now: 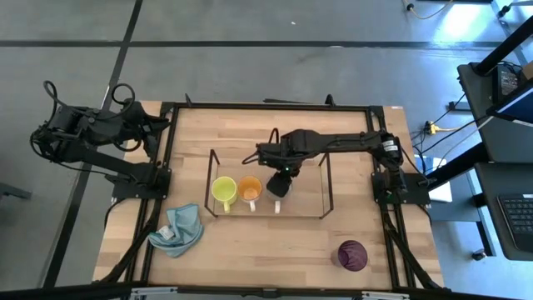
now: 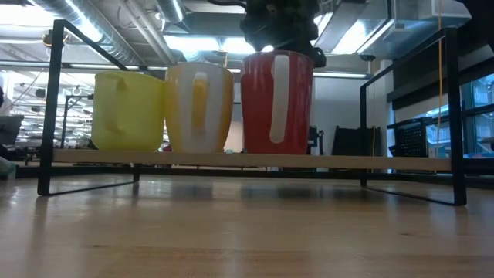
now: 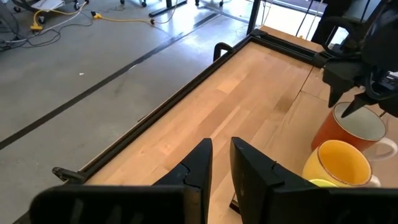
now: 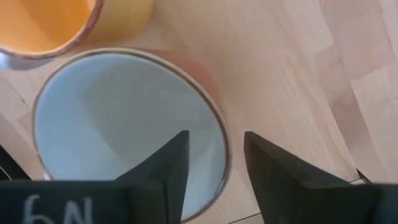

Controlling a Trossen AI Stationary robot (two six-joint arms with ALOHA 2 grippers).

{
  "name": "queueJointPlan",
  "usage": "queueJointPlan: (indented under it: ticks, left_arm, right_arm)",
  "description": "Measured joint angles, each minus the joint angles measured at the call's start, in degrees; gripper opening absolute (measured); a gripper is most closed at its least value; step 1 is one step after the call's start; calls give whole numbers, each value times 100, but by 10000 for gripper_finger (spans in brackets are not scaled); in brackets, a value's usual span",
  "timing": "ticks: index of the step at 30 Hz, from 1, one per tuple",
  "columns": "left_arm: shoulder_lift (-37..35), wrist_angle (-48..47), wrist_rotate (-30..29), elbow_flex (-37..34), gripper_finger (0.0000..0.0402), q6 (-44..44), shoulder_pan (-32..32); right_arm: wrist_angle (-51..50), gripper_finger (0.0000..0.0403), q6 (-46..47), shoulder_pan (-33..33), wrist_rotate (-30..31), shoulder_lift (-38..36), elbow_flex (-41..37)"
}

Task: Stack small to large cups/mugs on shelf
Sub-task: Put the orange cup on the shelf, then put the violet cup on the shelf

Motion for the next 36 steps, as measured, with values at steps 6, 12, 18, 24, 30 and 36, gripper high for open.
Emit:
queueJointPlan:
  ticks: [6, 12, 18, 24, 30, 36]
  left_arm:
    - [0, 0, -10, 0, 51, 2, 0]
    - [0, 2, -46, 0, 51, 2, 1]
    - [0, 2, -44, 0, 51, 4, 1]
    - [0, 2, -44, 0, 51, 26, 1]
    - [2, 0, -32, 2, 51, 28, 1]
    - [4, -13, 63, 2, 51, 31, -1]
  right_arm:
    - [-7, 148, -9, -2, 4, 0, 0]
    - [-77, 140, 146, 0, -150, 0, 42]
    - [-319, 140, 191, -19, -107, -7, 613]
    - [-1202, 140, 473, -48, 297, -11, 1541]
    - [-1411, 140, 1090, -52, 792, -248, 1887]
    - [-1383, 138, 1708, 116, 518, -712, 1431]
